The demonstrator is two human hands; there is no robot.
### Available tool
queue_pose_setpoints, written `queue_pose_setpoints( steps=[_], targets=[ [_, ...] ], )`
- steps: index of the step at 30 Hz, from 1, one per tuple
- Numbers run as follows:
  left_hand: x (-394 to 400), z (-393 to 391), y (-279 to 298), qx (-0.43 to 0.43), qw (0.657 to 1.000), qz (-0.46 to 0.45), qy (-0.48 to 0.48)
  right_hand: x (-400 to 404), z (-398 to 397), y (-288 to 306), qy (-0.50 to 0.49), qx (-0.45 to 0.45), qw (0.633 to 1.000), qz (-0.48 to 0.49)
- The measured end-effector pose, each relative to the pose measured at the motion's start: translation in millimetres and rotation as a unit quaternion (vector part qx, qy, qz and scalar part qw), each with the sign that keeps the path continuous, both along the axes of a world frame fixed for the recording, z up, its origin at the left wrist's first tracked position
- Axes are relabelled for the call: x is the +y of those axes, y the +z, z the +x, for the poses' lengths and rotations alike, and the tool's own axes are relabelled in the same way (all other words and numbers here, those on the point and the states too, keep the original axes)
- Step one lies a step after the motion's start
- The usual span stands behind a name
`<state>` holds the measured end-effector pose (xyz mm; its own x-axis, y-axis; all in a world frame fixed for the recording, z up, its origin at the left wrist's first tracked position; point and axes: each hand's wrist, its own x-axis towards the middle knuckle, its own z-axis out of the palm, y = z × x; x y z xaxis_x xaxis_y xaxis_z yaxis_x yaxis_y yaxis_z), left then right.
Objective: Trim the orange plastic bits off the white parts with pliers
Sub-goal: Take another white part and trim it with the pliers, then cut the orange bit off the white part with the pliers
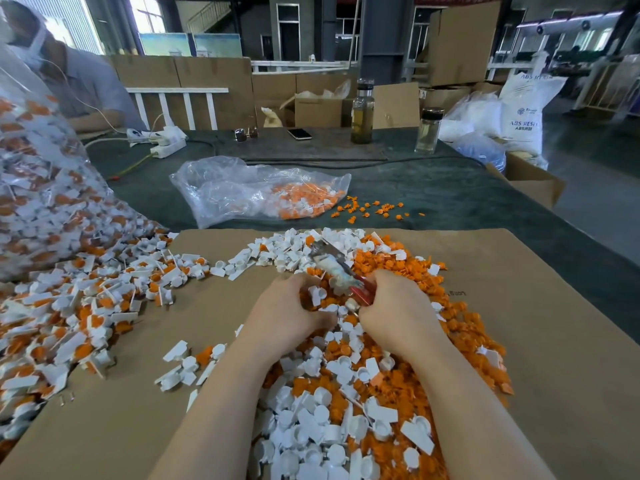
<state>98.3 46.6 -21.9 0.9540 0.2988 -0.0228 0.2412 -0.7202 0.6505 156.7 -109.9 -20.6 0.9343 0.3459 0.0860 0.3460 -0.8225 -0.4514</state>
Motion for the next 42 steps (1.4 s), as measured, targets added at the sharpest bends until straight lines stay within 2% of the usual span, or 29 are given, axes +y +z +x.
queue_pose_setpoints(
  steps=[3, 9, 15, 23, 29, 32, 36, 38, 41, 42],
  targets=[
    [0.7, -1.3, 0.9, -0.012, 1.000, -0.022, 0.010, 0.2, 2.4, -0.4, 0.016, -0.003, 0.998, 0.062],
    [3.5, -1.8, -0.5, -0.040, 0.999, -0.023, 0.004, -8.3, 7.6, 2.2, -0.031, -0.033, 0.992, 0.120],
    [3.4, -0.1, -1.5, -0.080, 0.997, -0.018, 0.015, -11.2, 7.6, 1.1, -0.006, -0.010, 0.996, 0.084],
    [-1.3, 2.5, -5.8, -0.033, 0.997, 0.067, 0.012, -4.7, 2.7, -0.1, 0.025, -0.012, 1.000, 0.015],
    [-5.1, 3.5, -2.6, -0.048, 0.996, 0.056, 0.043, -4.4, 1.8, -0.9, 0.034, -0.008, 0.999, 0.022],
    [-4.9, 2.2, -1.4, -0.061, 0.996, 0.038, 0.059, -5.1, 2.9, -0.8, 0.032, -0.013, 0.998, 0.057],
    [-6.2, 2.2, 2.2, -0.115, 0.989, -0.045, 0.086, -5.1, 1.2, 6.5, 0.031, 0.015, 0.975, 0.219],
    [-10.0, 2.3, 6.3, -0.141, 0.975, -0.150, 0.087, -4.4, -2.1, 10.7, 0.034, 0.043, 0.950, 0.306],
    [-20.1, -0.3, 14.1, -0.150, 0.910, -0.382, 0.062, -1.6, -6.1, 13.0, 0.051, 0.080, 0.910, 0.404],
    [-22.8, -0.9, 15.9, -0.151, 0.892, -0.423, 0.054, -1.0, -6.4, 13.1, 0.054, 0.091, 0.899, 0.426]
  ],
)
